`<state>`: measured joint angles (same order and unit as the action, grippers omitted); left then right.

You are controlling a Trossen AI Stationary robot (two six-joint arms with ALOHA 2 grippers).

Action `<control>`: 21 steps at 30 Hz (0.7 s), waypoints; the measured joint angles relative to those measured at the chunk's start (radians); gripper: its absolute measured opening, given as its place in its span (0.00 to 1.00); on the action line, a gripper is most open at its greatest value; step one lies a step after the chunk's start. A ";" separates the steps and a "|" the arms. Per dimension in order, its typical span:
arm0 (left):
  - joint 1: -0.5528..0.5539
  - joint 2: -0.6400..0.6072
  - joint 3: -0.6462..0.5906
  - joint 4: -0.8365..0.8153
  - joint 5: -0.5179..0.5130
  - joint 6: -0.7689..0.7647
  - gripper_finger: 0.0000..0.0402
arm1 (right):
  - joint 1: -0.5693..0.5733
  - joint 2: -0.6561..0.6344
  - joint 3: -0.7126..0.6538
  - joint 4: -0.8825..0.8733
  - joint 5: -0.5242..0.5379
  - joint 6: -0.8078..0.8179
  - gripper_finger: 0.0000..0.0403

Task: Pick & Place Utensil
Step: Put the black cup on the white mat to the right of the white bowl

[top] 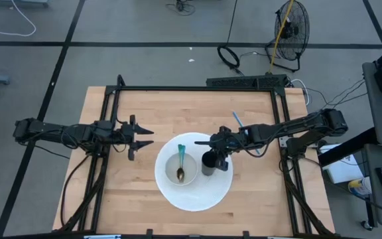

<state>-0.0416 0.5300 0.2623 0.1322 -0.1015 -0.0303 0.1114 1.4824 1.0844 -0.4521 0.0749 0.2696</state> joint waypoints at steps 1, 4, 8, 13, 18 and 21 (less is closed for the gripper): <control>0.000 0.000 0.000 0.000 -0.002 0.000 0.46 | 0.000 -0.003 -0.001 0.000 -0.001 -0.003 0.00; 0.000 0.000 0.000 0.000 -0.003 0.002 0.46 | 0.000 -0.012 -0.002 0.006 -0.001 -0.018 0.00; 0.000 0.000 0.000 0.000 -0.004 0.009 0.46 | 0.001 -0.029 -0.004 0.004 -0.001 -0.025 0.00; 0.000 0.000 0.000 0.000 -0.005 0.018 0.46 | 0.000 -0.041 -0.004 0.008 0.002 -0.024 0.00; 0.001 0.000 0.000 0.001 -0.005 0.018 0.46 | 0.001 -0.040 -0.004 0.004 0.001 -0.022 0.00; 0.001 0.000 0.000 0.000 -0.005 0.018 0.46 | 0.001 -0.040 -0.004 0.005 0.002 -0.021 0.00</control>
<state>-0.0406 0.5301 0.2619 0.1326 -0.1066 -0.0128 0.1123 1.4425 1.0809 -0.4471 0.0765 0.2490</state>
